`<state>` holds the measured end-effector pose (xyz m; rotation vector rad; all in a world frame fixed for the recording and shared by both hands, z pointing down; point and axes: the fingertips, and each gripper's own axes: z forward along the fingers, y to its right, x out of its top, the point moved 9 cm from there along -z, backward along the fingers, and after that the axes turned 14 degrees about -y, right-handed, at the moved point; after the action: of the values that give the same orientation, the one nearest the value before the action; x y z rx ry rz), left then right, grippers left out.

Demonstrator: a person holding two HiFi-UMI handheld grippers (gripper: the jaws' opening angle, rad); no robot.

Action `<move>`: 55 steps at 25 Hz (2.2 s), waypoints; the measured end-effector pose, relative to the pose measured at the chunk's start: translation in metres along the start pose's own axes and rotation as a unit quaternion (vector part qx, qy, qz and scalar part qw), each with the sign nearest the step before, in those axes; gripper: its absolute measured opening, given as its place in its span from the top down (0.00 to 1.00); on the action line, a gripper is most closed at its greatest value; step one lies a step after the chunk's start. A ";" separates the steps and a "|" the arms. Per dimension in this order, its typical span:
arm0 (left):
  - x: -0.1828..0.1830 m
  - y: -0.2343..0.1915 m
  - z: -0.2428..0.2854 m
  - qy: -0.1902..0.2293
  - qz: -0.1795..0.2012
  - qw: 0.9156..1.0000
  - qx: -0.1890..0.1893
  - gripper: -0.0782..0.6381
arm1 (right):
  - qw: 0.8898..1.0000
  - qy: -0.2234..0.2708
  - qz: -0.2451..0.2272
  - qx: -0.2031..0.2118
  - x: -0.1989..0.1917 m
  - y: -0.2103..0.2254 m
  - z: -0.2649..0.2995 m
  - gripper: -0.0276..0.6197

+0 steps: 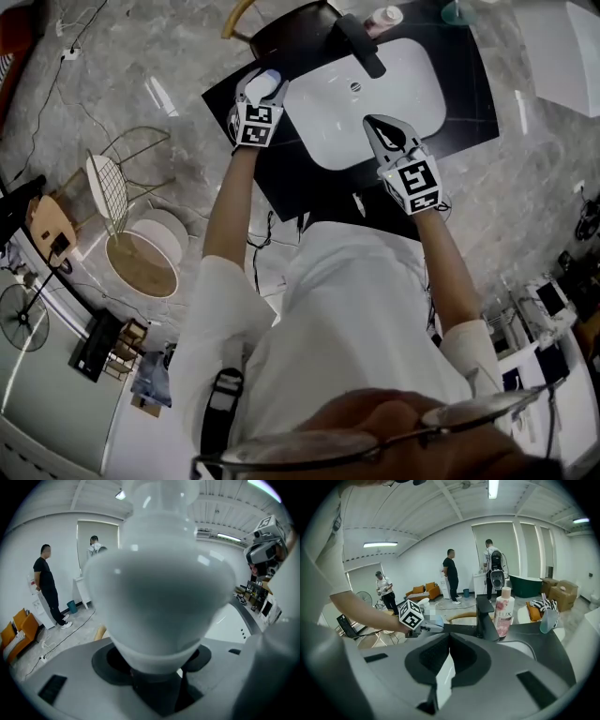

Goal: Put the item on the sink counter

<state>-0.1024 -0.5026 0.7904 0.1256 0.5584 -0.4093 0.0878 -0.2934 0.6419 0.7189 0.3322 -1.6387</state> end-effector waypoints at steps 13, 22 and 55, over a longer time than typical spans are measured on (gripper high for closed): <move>-0.008 -0.007 0.039 -0.009 0.007 1.000 0.014 0.54 | 1.000 -0.021 0.013 -0.006 -0.011 0.008 0.005 0.95; -0.013 -0.011 0.038 0.001 -0.022 0.999 0.024 0.39 | 1.000 -0.026 0.000 -0.008 -0.006 0.007 -0.001 0.95; 0.001 0.204 -0.228 0.100 -0.162 0.967 0.168 0.42 | 0.988 0.051 -0.112 0.092 -0.022 0.022 -0.157 0.95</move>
<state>-0.1291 -0.2658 0.5992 0.4085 0.7075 -0.8172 0.1523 -0.1883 0.5395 0.9331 0.3472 -1.8660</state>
